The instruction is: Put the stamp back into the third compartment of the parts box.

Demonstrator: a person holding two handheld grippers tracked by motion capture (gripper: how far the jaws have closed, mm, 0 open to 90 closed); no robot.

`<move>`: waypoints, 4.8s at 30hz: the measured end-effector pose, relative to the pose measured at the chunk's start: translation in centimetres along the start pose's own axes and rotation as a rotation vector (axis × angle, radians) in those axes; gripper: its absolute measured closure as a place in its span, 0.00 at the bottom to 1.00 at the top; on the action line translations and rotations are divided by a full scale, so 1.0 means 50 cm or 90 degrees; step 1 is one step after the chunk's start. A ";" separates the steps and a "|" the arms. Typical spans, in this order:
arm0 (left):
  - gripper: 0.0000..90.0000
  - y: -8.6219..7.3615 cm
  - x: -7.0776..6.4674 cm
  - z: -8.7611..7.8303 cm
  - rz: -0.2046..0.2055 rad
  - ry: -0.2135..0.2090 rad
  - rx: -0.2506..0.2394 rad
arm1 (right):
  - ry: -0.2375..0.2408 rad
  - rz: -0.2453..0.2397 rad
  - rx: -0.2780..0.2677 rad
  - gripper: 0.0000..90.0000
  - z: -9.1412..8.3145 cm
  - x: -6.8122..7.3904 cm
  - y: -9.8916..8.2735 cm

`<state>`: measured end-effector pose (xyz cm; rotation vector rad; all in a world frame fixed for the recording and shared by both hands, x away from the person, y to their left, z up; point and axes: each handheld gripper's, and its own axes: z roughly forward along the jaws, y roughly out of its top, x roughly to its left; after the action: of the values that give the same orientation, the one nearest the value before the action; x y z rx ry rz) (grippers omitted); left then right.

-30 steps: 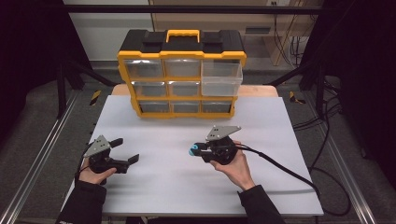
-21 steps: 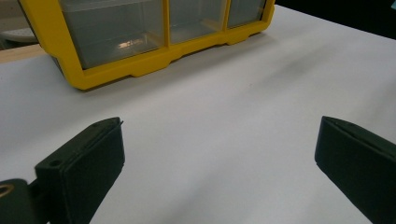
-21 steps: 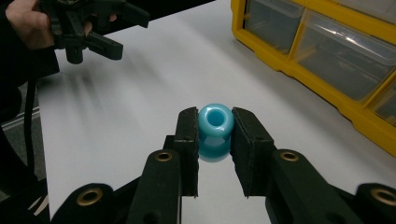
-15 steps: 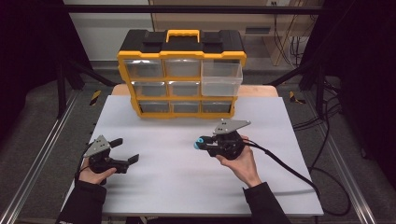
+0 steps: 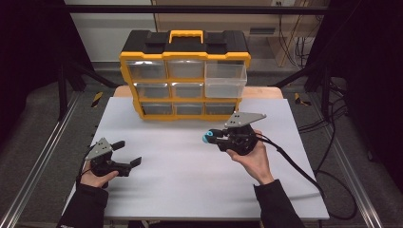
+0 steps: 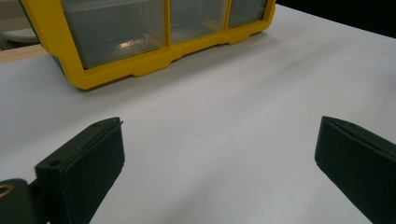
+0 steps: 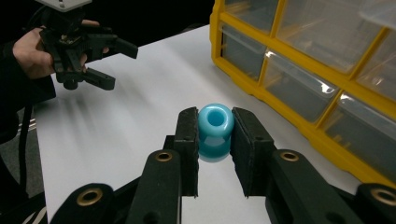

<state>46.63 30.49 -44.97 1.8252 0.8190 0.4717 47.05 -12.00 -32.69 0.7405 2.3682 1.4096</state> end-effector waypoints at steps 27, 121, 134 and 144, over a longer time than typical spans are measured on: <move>0.01 0.000 0.000 0.000 0.001 0.001 0.000 | -0.033 -0.006 -0.036 0.81 -0.064 -0.020 0.068; 0.01 -0.001 0.001 0.000 -0.001 -0.002 -0.002 | -0.199 0.031 -0.059 0.81 -0.105 -0.149 0.270; 0.01 -0.001 0.001 -0.001 -0.001 -0.002 -0.003 | -0.219 0.044 -0.023 0.81 -0.065 -0.175 0.266; 0.01 -0.001 0.001 0.000 0.000 -0.003 -0.002 | -0.231 0.058 -0.001 0.81 -0.043 -0.193 0.250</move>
<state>46.64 30.55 -45.00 1.8228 0.8145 0.4691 57.50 -14.13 -20.83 1.0188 2.0760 1.1901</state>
